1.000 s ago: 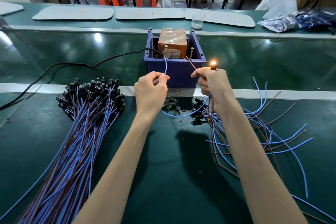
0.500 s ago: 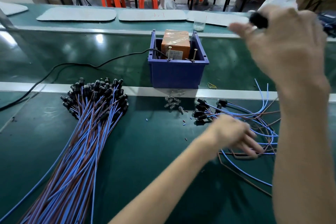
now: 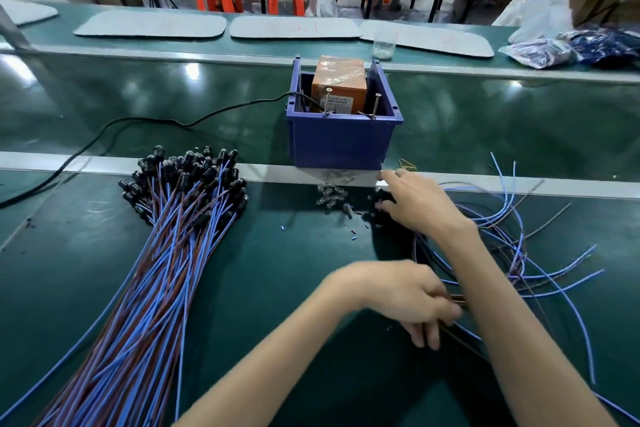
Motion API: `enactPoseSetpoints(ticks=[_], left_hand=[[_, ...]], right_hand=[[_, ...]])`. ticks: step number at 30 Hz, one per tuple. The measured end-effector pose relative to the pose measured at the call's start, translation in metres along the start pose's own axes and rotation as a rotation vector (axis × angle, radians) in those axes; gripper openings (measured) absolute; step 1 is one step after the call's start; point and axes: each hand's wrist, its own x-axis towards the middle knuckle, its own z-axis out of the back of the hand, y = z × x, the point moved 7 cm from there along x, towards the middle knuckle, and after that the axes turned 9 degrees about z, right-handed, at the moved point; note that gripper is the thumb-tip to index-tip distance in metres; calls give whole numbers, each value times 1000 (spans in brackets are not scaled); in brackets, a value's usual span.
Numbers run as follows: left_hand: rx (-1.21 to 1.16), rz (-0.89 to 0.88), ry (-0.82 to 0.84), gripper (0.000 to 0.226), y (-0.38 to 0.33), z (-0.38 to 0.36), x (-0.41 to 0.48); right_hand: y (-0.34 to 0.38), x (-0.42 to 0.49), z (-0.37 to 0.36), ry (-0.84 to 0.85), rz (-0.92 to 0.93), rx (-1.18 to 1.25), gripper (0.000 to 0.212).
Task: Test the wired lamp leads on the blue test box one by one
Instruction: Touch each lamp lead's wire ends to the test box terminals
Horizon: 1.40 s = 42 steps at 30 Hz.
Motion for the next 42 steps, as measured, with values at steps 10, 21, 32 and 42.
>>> enactPoseSetpoints(ticks=[10,21,32,42], left_hand=[[68,239,-937,17,86,157,-82],[209,731,-1306,29,157,188,-127],[262,748,-1338,27,162,185,-114],[311,289,-1452,16,79,168,-111]], right_hand=[[-24,-4,6,-190,36,418,26],[-16,-7,2,80,52,388,52],[17,-12,30,-264,144,551,23],[76,-11,11,-180,117,1044,20]])
